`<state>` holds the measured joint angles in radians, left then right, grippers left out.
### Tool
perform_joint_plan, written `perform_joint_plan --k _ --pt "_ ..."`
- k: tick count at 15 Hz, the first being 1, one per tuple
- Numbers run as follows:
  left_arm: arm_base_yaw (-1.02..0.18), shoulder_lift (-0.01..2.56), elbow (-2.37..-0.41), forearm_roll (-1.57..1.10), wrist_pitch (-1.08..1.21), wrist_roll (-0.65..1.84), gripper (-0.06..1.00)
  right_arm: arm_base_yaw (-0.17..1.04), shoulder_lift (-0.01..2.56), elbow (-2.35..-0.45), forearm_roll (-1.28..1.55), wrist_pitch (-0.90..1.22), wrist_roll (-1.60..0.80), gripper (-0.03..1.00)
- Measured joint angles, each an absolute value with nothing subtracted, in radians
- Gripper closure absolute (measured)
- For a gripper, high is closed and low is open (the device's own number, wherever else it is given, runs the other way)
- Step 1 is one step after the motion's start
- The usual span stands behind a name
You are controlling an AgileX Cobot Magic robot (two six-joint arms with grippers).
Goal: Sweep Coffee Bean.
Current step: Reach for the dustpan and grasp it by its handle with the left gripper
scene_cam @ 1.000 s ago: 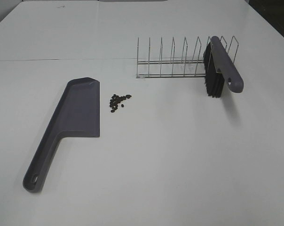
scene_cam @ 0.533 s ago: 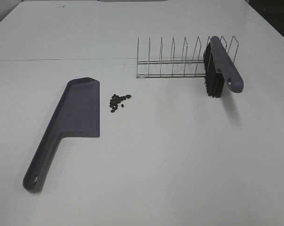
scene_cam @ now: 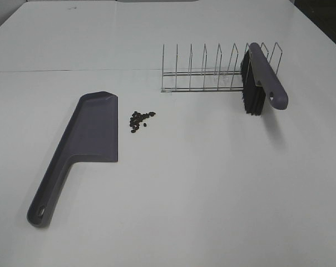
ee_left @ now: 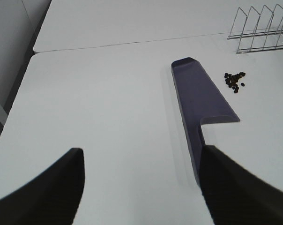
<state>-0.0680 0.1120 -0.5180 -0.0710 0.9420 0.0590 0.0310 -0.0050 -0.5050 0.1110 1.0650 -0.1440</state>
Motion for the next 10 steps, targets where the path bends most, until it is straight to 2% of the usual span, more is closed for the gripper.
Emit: perform_joint_plan --k 5,8,10 --pt "-0.068 0.431 -0.519 -0.233 0.71 0.059 0.3 0.031 -0.005 -0.505 0.111 1.065 -0.144 0.29" --pt "-0.068 0.716 -0.558 -0.34 0.64 0.115 0.3 0.031 -0.005 -0.505 0.111 1.065 -0.144 0.29" --pt "-0.068 0.992 -0.658 -0.399 0.637 0.139 0.3 0.031 -0.005 -0.505 0.111 1.065 -0.144 0.29"
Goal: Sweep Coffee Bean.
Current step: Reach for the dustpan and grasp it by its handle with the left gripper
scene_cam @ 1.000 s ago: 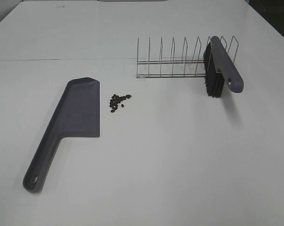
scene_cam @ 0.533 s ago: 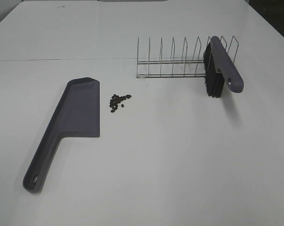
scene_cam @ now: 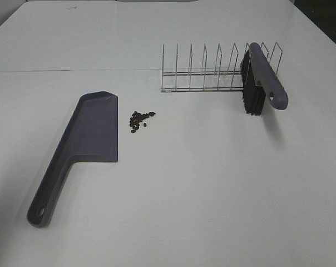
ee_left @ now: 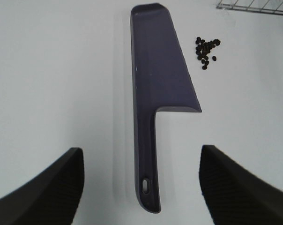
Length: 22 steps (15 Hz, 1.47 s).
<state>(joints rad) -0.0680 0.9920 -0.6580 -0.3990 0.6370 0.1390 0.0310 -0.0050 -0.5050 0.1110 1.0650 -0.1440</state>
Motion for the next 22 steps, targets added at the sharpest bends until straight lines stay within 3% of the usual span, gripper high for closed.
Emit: perform_joint_plan --k 8,16,22 --pt "-0.08 1.495 -0.911 -0.417 0.755 0.138 0.3 0.031 -0.005 -0.505 0.111 1.065 -0.144 0.29" --pt "-0.328 1.829 -1.069 -0.179 0.829 -0.091 0.3 0.031 -0.005 -0.505 0.111 1.065 -0.144 0.29" --pt "-0.347 1.953 -1.098 -0.144 0.82 -0.123 0.3 0.031 -0.005 -0.505 0.111 1.065 -0.144 0.29"
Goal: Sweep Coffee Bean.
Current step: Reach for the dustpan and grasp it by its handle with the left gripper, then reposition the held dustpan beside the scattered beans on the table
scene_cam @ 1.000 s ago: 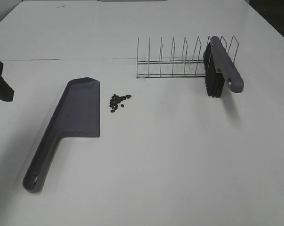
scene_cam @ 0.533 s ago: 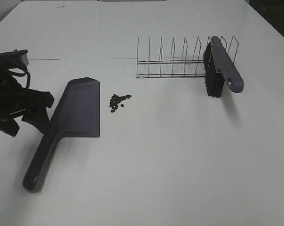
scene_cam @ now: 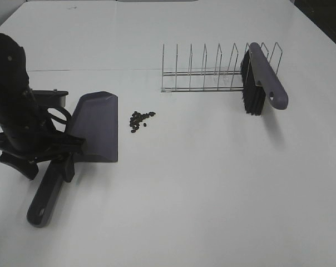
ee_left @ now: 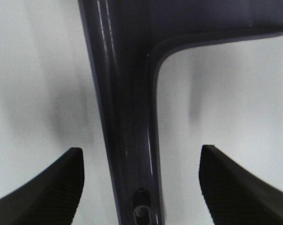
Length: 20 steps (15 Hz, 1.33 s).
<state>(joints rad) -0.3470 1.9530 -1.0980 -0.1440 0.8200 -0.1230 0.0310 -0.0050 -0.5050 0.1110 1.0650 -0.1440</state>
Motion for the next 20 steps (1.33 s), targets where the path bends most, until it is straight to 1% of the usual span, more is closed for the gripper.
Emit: perform_joint_plan --k 5,8,10,11,15,20 --pt "-0.347 2.033 -1.103 -0.132 0.738 -0.126 0.31 0.031 -0.005 -0.505 0.111 1.065 -0.144 0.29" --pt "-0.347 2.041 -1.109 -0.118 0.741 -0.128 0.45 0.031 -0.005 -0.505 0.111 1.065 -0.144 0.29" --pt "-0.347 2.042 -1.11 -0.12 0.742 -0.125 0.65 0.031 -0.005 -0.505 0.111 1.065 -0.144 0.29" --pt "-0.347 2.042 -1.11 -0.129 0.744 -0.129 0.67 0.031 -0.005 -0.505 0.111 1.065 -0.144 0.29" --pt "-0.347 2.013 -1.104 -0.13 0.748 -0.165 0.68 0.031 -0.005 -0.505 0.111 1.065 -0.144 0.29" --pt "-0.347 1.847 -1.101 -0.11 0.753 -0.188 0.68 0.031 -0.005 -0.505 0.111 1.065 -0.144 0.29"
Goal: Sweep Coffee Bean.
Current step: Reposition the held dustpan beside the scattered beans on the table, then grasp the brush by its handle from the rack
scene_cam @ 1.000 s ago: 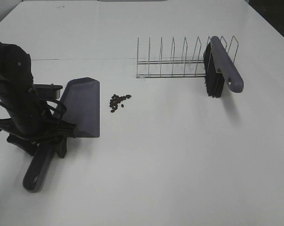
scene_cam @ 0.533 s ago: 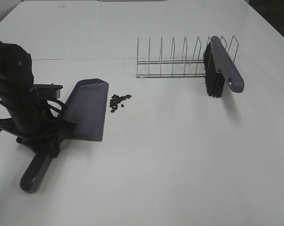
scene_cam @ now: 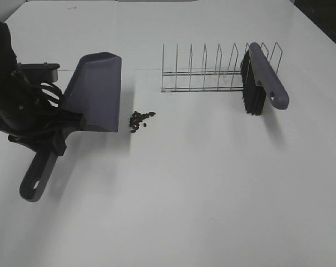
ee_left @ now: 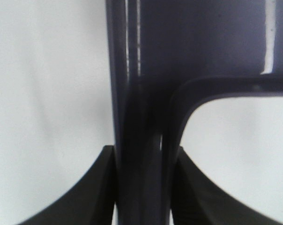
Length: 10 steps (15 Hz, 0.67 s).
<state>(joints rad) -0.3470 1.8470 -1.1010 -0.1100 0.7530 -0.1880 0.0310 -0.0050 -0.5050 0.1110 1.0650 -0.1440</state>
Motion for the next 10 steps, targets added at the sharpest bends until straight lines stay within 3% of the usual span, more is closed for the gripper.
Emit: perform_joint_plan --k 4,10 --pt "-0.347 1.844 -1.101 -0.104 0.79 -0.195 0.68 0.031 0.093 -0.529 0.111 0.989 -0.136 0.29" --pt "-0.347 1.844 -1.101 -0.101 0.791 -0.195 0.68 0.031 0.581 -0.69 0.114 0.717 -0.15 0.29"
